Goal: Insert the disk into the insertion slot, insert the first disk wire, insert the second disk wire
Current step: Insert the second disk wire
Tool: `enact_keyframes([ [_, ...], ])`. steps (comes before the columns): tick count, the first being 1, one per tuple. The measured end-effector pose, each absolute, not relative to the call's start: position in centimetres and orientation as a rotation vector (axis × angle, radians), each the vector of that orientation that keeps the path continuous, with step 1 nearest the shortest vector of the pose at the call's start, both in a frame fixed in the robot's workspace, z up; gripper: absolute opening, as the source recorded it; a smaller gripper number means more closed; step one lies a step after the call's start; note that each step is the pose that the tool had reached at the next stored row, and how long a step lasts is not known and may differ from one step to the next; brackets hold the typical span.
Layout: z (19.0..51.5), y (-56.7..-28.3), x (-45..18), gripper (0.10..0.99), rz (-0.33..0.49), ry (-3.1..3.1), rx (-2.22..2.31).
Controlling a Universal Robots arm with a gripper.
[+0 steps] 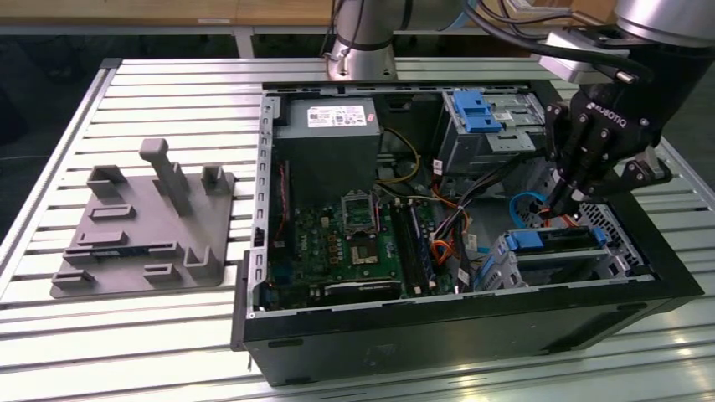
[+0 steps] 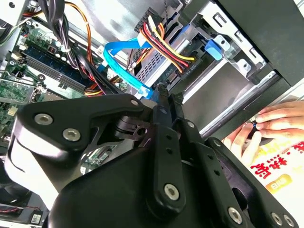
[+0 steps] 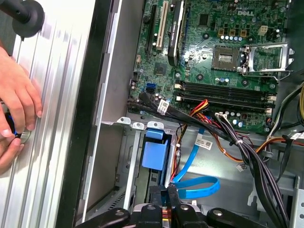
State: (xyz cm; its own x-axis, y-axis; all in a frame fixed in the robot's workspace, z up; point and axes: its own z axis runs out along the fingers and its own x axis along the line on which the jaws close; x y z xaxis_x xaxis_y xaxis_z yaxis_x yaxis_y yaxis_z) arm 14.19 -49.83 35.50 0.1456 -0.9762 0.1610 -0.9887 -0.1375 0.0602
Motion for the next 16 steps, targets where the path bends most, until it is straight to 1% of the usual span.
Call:
enact_keyframes([
  [2, 35.47, -49.83, 14.19, 0.161, 0.124, -1.956, 2.258],
  [16, 35.45, -49.82, 14.62, 0.161, 0.121, -1.983, 2.233],
])
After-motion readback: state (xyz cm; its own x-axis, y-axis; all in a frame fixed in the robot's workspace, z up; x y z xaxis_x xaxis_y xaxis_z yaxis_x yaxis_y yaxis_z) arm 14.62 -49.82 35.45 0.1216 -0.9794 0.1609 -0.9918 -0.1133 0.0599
